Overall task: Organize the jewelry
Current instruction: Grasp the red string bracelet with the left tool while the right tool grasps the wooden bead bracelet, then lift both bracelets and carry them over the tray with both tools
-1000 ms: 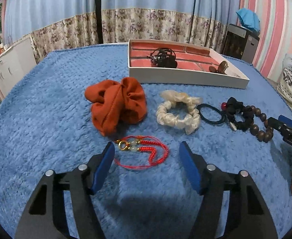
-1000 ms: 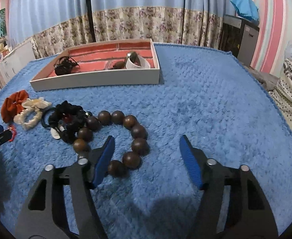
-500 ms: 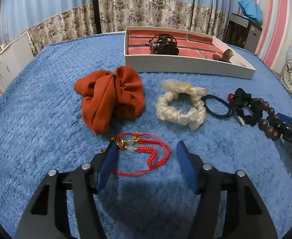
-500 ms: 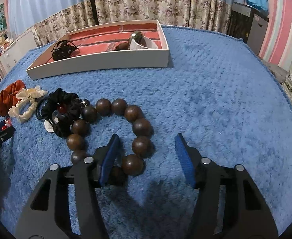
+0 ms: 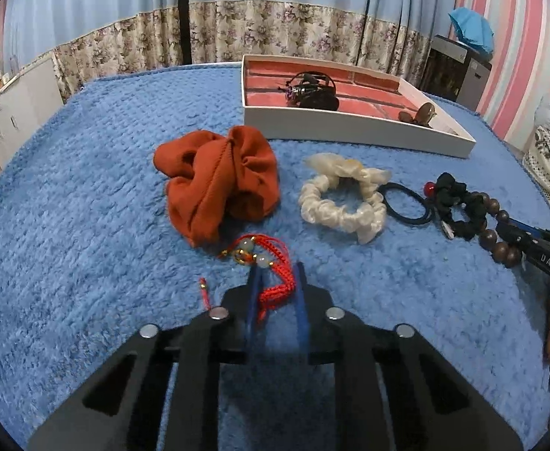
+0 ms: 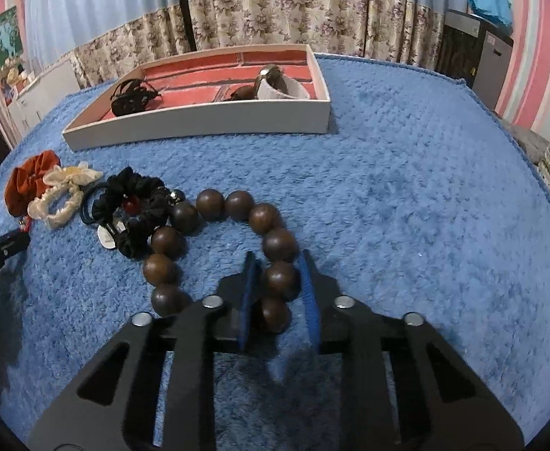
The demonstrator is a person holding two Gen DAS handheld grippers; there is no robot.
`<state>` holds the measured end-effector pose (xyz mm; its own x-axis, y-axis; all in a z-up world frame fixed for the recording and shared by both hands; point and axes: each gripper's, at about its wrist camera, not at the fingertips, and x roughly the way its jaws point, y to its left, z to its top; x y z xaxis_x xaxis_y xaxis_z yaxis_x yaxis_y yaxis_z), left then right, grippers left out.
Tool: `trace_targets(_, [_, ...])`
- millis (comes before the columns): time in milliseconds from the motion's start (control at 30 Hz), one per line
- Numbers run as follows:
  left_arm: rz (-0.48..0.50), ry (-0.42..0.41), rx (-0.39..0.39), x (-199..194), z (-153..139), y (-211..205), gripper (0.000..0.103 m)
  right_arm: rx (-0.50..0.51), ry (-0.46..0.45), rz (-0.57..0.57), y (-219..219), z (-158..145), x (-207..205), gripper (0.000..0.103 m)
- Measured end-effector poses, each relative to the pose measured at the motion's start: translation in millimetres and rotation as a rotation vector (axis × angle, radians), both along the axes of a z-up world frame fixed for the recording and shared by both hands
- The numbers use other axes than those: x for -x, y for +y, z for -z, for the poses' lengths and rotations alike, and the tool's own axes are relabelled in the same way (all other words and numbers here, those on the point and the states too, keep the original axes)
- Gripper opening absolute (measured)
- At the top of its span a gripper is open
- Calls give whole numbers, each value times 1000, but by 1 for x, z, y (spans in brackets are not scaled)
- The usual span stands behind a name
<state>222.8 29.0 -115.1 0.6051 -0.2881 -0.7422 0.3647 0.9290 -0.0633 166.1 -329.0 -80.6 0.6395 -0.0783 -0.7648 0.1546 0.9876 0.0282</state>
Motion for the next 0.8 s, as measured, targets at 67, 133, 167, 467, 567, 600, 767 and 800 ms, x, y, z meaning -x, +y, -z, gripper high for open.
trace_targets(67, [3,-3,-5,4,-1,1,11,-4,-8,-1,-1,-1,3,20])
trace_targets(133, [6,-13,-12,9,-2,1,10,-6,-10,-8,0,-2,6,19])
trace_targets(167, [6,-18,-15,11,-2,2,10,-12,-12,-7,-1,-2,8,19])
trace_targets(467, [3,-81,-33,32,-19,8,9,-49,-102,10,-7,-21,43,19])
trace_targets(567, [7,-107,-27,35,-31,7,9,-52,-136,13,-6,-32,52,19])
trace_targets(600, [7,-117,-19,37,-36,8,9,-52,-145,13,-5,-35,54,19])
trace_targets(767, [9,-161,1,42,-58,7,9,-39,-201,-8,1,-59,60,19])
trace_targets(800, [9,-170,3,43,-63,7,9,-34,-208,-12,3,-63,60,19])
